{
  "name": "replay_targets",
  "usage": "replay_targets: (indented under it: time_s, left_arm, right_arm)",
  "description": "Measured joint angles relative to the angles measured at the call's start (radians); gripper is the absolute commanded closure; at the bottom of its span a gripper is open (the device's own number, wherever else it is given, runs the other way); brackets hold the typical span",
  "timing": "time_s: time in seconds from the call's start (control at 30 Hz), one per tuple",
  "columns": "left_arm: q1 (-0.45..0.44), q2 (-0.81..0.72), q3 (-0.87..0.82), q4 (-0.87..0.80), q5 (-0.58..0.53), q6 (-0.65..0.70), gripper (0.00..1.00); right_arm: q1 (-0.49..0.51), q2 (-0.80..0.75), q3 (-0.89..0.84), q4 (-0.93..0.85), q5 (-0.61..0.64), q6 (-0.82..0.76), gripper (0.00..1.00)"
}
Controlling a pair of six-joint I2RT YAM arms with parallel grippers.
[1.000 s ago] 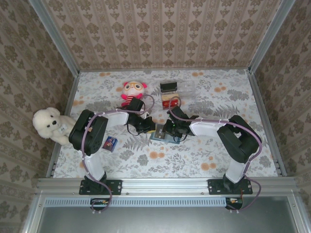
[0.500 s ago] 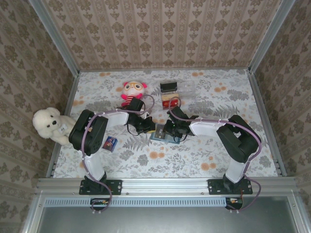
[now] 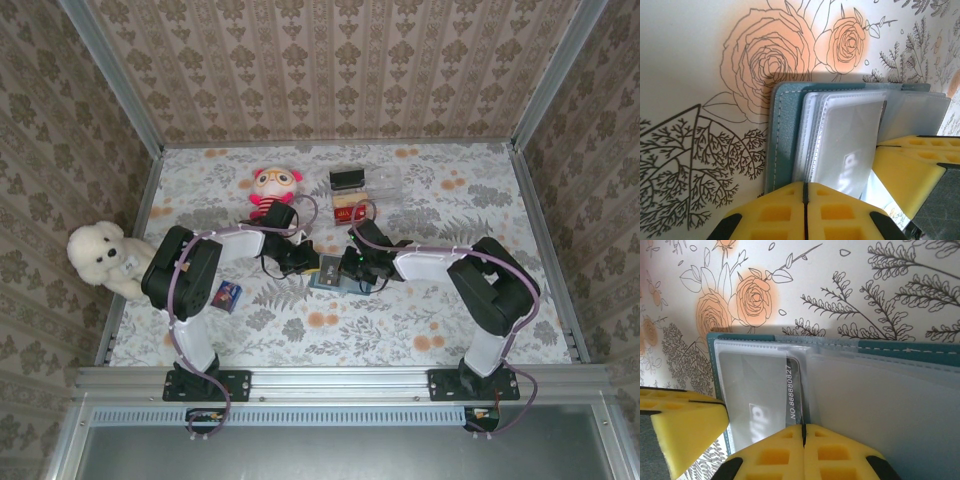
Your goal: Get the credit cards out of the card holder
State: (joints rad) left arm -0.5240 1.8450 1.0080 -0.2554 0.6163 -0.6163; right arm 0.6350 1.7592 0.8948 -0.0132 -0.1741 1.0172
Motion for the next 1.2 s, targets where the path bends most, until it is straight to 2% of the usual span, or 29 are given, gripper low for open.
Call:
replay_targets:
  time_s: [0.33, 0.53, 0.77, 1.2]
  left_arm:
    - [0.030, -0.021, 0.001, -0.034, -0.007, 0.020, 0.89]
    - [0.016, -0.037, 0.009, -0.030, 0.000, 0.020, 0.93]
    - [-0.018, -0.031, 0.028, -0.028, 0.006, 0.020, 0.94]
    - [-0.011, 0.019, 0.032, -0.019, 0.016, 0.027, 0.95]
  right_arm:
    - [-0.014, -0.058, -0.037, 0.007, -0.011, 0.000, 0.96]
    - [-0.013, -0.063, -0.039, 0.008, -0.026, 0.000, 0.89]
    - [-0.013, -0.046, -0.039, 0.026, -0.076, 0.001, 0.86]
    - [-0.015, -0.002, -0.023, 0.021, -0.096, 0.003, 0.80]
